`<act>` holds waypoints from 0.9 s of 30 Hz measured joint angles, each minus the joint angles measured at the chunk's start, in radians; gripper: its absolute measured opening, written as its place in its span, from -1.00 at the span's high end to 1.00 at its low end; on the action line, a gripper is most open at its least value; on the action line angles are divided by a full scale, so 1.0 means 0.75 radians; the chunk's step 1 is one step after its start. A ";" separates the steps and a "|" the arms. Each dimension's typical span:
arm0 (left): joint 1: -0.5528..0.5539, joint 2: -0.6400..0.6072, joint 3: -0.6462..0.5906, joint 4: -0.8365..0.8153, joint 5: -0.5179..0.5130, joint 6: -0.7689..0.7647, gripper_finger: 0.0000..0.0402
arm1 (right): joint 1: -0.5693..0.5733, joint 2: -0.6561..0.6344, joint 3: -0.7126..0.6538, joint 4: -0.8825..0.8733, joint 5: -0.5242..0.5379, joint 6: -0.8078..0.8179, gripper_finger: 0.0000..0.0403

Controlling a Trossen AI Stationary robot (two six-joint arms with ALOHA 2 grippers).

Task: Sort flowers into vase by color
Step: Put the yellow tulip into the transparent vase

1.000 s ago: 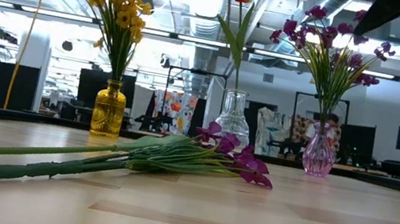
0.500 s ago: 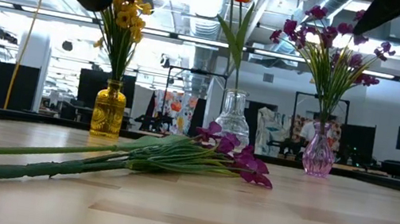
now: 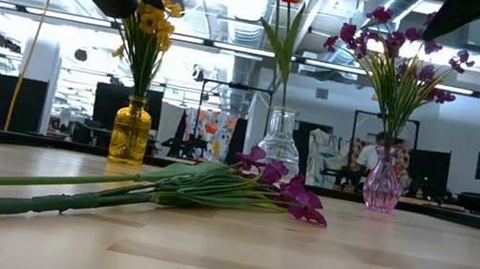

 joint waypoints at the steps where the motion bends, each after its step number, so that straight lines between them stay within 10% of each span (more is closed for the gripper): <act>1: 0.009 0.003 0.000 0.000 0.015 -0.007 0.99 | 0.000 0.000 0.000 0.000 0.000 0.000 -0.21; 27: 0.088 0.089 0.087 -0.053 0.090 -0.100 0.99 | 0.000 0.001 0.001 0.006 0.001 -0.002 -0.21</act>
